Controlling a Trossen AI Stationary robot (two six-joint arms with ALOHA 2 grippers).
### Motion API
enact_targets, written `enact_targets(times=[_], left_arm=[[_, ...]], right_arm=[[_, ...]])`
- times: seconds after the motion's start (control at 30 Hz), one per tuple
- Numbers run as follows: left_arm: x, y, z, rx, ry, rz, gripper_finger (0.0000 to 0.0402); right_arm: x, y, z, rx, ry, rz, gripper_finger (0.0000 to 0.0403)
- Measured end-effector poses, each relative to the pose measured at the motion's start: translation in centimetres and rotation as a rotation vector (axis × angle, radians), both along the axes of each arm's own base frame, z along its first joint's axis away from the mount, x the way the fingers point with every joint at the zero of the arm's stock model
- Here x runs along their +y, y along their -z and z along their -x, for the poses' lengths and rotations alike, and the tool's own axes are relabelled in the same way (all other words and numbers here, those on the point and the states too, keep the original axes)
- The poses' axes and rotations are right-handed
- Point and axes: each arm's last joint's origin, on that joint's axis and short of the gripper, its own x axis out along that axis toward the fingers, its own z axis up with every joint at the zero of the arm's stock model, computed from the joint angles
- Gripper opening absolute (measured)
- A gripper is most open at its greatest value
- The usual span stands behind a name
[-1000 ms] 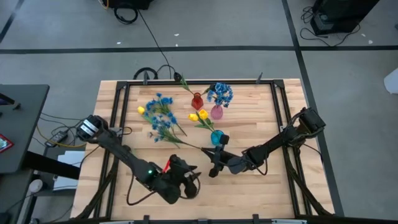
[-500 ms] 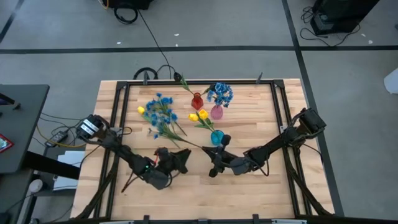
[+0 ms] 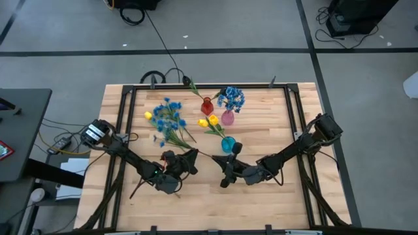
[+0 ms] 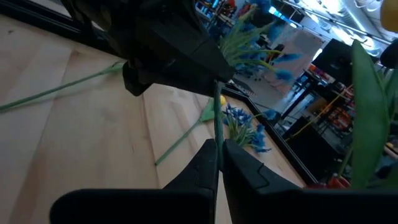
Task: Sort flowers into vase by color
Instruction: Put the blue flowers into the pink vase
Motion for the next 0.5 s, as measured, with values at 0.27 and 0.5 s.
enact_targets(times=[0.27,0.5], left_arm=[[0.04,-0.05,0.05,0.015,-0.026,-0.023,0.0131],[0.1,-0.07,0.12,0.039,-0.057,-0.053,0.0131]], right_arm=[[0.02,-0.01,0.02,-0.001,0.004,0.001,0.0025],[0.14,-0.01,0.07,-0.001,0.0,0.001,0.0025]])
